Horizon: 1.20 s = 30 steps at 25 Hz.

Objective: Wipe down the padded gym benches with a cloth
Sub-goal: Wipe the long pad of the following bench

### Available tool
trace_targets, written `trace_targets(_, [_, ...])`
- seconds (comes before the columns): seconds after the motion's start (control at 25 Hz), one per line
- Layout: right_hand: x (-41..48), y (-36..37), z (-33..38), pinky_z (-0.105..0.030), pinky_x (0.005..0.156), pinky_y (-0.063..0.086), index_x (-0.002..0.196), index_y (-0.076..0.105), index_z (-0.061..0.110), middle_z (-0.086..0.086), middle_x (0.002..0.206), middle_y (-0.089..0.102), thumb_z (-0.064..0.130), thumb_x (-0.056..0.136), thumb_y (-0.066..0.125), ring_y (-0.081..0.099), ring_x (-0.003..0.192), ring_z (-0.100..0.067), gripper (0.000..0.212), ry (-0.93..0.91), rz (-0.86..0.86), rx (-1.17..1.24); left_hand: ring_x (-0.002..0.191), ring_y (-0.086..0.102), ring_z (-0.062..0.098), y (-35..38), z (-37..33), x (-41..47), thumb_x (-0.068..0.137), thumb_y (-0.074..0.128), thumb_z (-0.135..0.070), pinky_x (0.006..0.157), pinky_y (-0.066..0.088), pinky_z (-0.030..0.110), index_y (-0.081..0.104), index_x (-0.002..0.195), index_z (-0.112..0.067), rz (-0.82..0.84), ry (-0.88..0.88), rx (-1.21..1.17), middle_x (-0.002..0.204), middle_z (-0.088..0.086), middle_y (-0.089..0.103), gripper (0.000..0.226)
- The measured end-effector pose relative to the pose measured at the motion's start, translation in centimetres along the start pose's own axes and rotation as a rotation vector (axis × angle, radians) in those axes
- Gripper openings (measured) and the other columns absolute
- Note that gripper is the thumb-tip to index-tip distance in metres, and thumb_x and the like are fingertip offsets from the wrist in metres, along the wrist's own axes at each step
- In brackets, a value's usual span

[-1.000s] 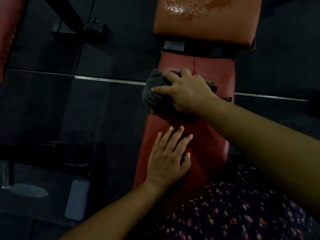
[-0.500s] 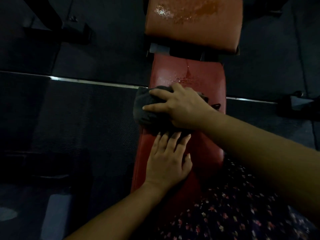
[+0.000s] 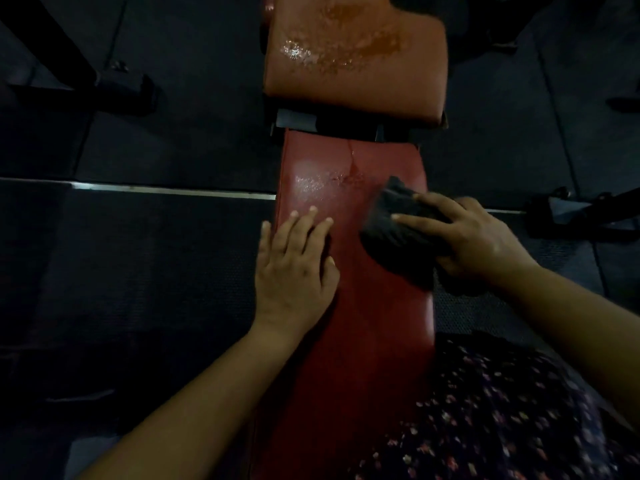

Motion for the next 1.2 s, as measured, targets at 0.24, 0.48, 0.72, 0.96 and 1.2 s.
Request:
trace_targets(0.24, [1.8,-1.0,-3.2,-0.05,0.081,0.05,0.144,0.035,0.05,0.0,0.151,0.035,0.033,0.088,0.059,0.046,0.114,-0.039,0.063,0.315,0.028,0.048,0.14,0.038,0.03,1.2,0.3,0.9,0.094,0.038,-0.032,0.119,0.02,0.043,0.057,0.129,-0.01,-0.008,-0.072,-0.061,0.142,0.012,0.052,0.046])
trace_targets(0.48, [14.2,-3.4,6.3,-0.043,0.076,0.045,0.145,0.029,0.049,0.0,0.154,0.025,0.035,0.097,0.049,0.042,0.119,-0.036,0.054,-0.044,0.065,-0.068,0.131,0.047,0.029,1.3,0.5,1.1,0.093,0.042,-0.026,0.108,0.042,0.043,0.063,0.121,-0.013,-0.055,-0.023,-0.086,0.133,0.009,0.059,0.038])
trace_targets(0.72, [17.8,-3.2,8.9,-0.044,0.076,0.043,0.144,0.037,0.04,-0.004,0.145,0.034,0.029,0.096,0.049,0.045,0.116,-0.038,0.05,0.038,0.084,0.019,0.132,0.045,0.026,1.4,0.8,1.1,0.092,0.043,-0.028,0.108,0.039,0.039,0.063,0.121,-0.016,-0.047,-0.024,-0.118,0.131,0.006,0.059,0.038])
trace_targets(0.96, [8.9,-1.7,-0.6,-0.051,0.093,0.047,0.145,0.032,0.045,-0.002,0.148,0.03,0.029,0.093,0.053,0.044,0.119,-0.039,0.059,0.31,0.15,0.086,0.115,0.054,0.026,0.0,0.1,3.2,0.085,0.057,-0.025,0.096,0.046,0.043,0.064,0.115,-0.018,-0.002,-0.111,-0.101,0.118,0.004,0.063,0.032])
trace_targets(1.2, [9.3,-1.8,-7.6,-0.05,0.09,0.051,0.143,0.037,0.045,-0.006,0.144,0.039,0.023,0.09,0.057,0.051,0.115,-0.04,0.061,0.572,0.199,0.116,0.137,0.035,0.026,2.5,0.4,9.8,0.093,0.042,-0.047,0.116,0.028,0.045,0.047,0.142,-0.02,0.111,-0.157,0.003,0.146,0.004,0.045,0.056])
Point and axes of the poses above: each hand's wrist, its own x-axis towards the middle knuckle, its own y-axis out of the palm, z = x × y, the point moved 4 cm from there along x, towards the middle knuckle
